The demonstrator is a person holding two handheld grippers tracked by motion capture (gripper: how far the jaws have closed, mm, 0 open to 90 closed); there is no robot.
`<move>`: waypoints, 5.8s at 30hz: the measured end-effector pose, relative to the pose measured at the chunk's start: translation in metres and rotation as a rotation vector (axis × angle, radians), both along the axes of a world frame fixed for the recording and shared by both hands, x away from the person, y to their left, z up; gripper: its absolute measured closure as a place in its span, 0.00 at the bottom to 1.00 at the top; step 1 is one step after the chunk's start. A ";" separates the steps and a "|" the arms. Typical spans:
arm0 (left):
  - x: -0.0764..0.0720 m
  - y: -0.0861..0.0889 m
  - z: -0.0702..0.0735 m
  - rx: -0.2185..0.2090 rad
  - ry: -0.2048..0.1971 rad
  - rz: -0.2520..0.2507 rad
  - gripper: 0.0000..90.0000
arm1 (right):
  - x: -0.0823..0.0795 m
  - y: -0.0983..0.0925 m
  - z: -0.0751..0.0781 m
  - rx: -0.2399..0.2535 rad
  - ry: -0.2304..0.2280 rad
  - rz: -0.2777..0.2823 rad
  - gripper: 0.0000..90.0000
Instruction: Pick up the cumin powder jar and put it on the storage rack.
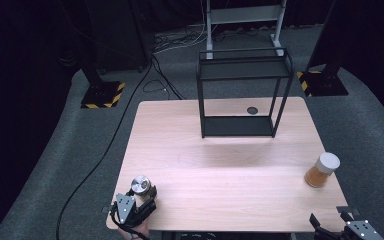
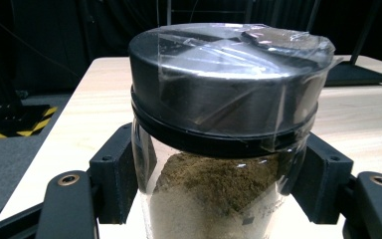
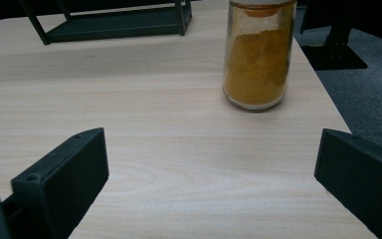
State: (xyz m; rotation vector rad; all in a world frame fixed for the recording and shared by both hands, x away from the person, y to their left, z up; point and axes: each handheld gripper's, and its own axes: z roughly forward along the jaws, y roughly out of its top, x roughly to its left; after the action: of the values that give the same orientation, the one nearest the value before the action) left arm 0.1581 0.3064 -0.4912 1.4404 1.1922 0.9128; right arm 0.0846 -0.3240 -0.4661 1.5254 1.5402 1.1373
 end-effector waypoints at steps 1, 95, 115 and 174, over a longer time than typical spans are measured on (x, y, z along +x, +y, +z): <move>0.001 -0.001 0.001 0.002 -0.003 -0.002 0.33 | 0.000 0.000 0.000 0.000 0.000 0.000 0.00; 0.102 -0.044 0.090 0.063 -0.105 -0.226 0.33 | 0.000 0.003 -0.004 -0.020 -0.053 0.054 0.00; 0.125 -0.052 0.113 0.033 -0.139 -0.271 0.33 | 0.001 0.010 0.001 -0.064 -0.025 0.044 0.00; 0.196 -0.080 0.168 0.001 -0.101 -0.384 0.33 | 0.000 0.010 0.003 -0.087 -0.017 0.016 0.00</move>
State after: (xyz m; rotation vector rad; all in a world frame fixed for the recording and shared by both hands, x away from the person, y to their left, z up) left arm 0.3538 0.2268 -0.3230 1.5364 0.8024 0.7090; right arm 0.0843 -0.3137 -0.4630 1.4445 1.5725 1.0760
